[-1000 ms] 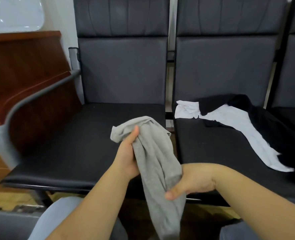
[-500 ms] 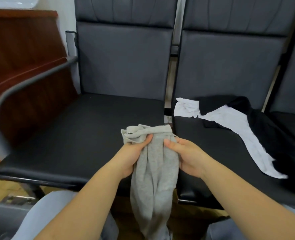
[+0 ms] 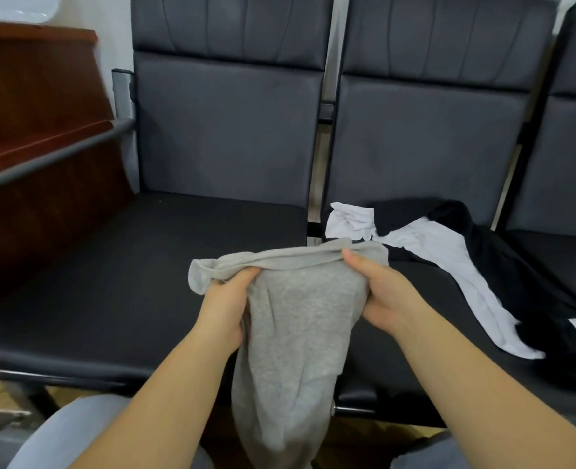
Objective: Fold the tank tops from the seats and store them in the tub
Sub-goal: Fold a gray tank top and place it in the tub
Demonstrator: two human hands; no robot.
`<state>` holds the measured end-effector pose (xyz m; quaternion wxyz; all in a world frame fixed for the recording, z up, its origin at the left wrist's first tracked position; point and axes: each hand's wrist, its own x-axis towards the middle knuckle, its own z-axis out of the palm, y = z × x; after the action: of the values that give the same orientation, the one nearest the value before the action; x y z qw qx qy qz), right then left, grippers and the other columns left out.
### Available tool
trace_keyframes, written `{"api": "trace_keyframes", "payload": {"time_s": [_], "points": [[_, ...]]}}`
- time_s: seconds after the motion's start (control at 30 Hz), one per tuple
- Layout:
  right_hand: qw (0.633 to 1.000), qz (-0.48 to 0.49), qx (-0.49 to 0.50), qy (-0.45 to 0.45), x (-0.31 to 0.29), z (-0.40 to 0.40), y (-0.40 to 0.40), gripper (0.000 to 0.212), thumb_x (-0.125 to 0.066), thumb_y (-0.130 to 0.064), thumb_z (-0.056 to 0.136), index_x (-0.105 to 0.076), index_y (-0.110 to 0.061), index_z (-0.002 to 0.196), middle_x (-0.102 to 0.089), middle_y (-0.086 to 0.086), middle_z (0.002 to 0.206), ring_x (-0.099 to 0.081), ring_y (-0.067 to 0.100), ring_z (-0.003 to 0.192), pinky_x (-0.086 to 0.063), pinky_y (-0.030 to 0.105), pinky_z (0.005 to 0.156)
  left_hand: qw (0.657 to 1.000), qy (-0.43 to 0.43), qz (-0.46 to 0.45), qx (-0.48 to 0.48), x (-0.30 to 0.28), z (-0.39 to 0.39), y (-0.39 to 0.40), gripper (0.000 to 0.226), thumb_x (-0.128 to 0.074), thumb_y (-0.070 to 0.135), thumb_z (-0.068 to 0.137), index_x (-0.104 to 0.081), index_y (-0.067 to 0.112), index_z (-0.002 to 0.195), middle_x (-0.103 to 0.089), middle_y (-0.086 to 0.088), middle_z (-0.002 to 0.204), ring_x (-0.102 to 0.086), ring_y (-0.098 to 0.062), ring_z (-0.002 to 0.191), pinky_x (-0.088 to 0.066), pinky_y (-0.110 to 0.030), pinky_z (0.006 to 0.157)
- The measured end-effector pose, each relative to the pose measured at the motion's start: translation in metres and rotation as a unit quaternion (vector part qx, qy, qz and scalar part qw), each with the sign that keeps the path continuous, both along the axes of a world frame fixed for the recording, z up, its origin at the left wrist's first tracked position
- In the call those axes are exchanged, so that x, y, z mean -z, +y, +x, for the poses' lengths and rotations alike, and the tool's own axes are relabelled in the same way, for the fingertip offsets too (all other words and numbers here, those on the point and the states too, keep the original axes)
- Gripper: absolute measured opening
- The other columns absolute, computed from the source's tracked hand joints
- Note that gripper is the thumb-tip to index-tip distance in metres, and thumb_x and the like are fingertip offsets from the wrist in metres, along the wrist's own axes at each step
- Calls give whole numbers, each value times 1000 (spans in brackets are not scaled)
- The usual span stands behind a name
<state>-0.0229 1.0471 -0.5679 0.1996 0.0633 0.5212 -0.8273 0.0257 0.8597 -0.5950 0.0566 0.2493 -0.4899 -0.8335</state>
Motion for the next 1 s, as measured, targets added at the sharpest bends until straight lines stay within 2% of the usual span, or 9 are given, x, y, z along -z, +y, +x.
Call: {"api": "trace_keyframes", "payload": {"time_s": [0.13, 0.23, 0.3, 0.43, 0.6, 0.73, 0.87, 0.93, 1.0], "points": [[999, -14, 45, 17, -4, -8, 6, 35, -69, -22, 83, -64, -3, 111, -73, 11, 104, -72, 21, 93, -58, 32, 69, 998, -32, 8, -46, -3, -2, 0, 18, -66, 38, 88, -58, 22, 88, -62, 0, 90, -58, -16, 80, -49, -33, 74], [996, -11, 84, 18, -6, -12, 12, 40, -72, -25, 82, -63, -5, 115, -72, 11, 107, -71, 21, 94, -58, 31, 69, 996, -49, 32, -68, -2, -2, -5, 26, -68, 42, 86, -59, 21, 100, -64, 0, 102, -60, -21, 95, -50, -41, 93], [994, -12, 112, 2, -6, -14, 15, 42, -75, -25, 79, -63, -7, 115, -70, 11, 109, -70, 22, 95, -57, 33, 69, 995, -58, 47, -68, -4, -1, -8, 23, -69, 37, 86, -60, 18, 94, -65, -2, 102, -61, -22, 98, -49, -41, 96], [991, -1, 137, -6, 0, -17, 14, 51, -77, -28, 78, -58, -7, 120, -69, 13, 111, -69, 25, 97, -58, 39, 80, 992, -92, 83, 8, -4, 4, -4, 17, -64, 19, 81, -60, 3, 84, -64, -11, 86, -61, -26, 79, -49, -40, 89], [997, 12, 4, 78, 5, -8, -4, 34, -52, -28, 97, -59, 0, 114, -65, 15, 113, -64, 23, 107, -51, 35, 93, 971, -19, 83, 223, 3, 11, 9, 52, -72, 33, 71, -68, 1, 111, -68, -17, 112, -66, -30, 105, -50, -39, 91], [982, 47, -135, 122, 5, 8, -17, 31, -46, -19, 99, -61, 0, 117, -70, 14, 104, -69, 22, 94, -58, 30, 79, 946, 41, -63, 316, 5, 16, 25, 52, -66, 38, 77, -63, 8, 120, -69, -12, 116, -65, -22, 110, -48, -37, 100], [970, 131, -89, 186, 6, 11, -20, 22, -52, -21, 97, -65, -11, 113, -72, 8, 103, -69, 22, 92, -57, 30, 77, 951, 29, -125, 281, 11, 11, 25, 33, -66, 27, 88, -65, 10, 117, -71, -10, 112, -67, -21, 106, -50, -39, 100], [959, 202, -6, 200, 9, 9, -19, 27, -59, -36, 92, -65, -18, 112, -70, 0, 106, -65, 16, 92, -53, 31, 82, 964, 26, -74, 252, 6, 11, 25, 30, -62, 25, 92, -64, 8, 116, -71, -12, 111, -68, -23, 104, -53, -37, 93], [962, 207, -36, 176, 13, 13, -20, 43, -58, -53, 82, -66, -19, 107, -72, -3, 102, -67, 14, 95, -50, 32, 91, 975, 33, -9, 218, -2, 12, 24, 32, -59, 26, 94, -63, 6, 118, -71, -15, 111, -68, -26, 104, -54, -37, 90]]}}
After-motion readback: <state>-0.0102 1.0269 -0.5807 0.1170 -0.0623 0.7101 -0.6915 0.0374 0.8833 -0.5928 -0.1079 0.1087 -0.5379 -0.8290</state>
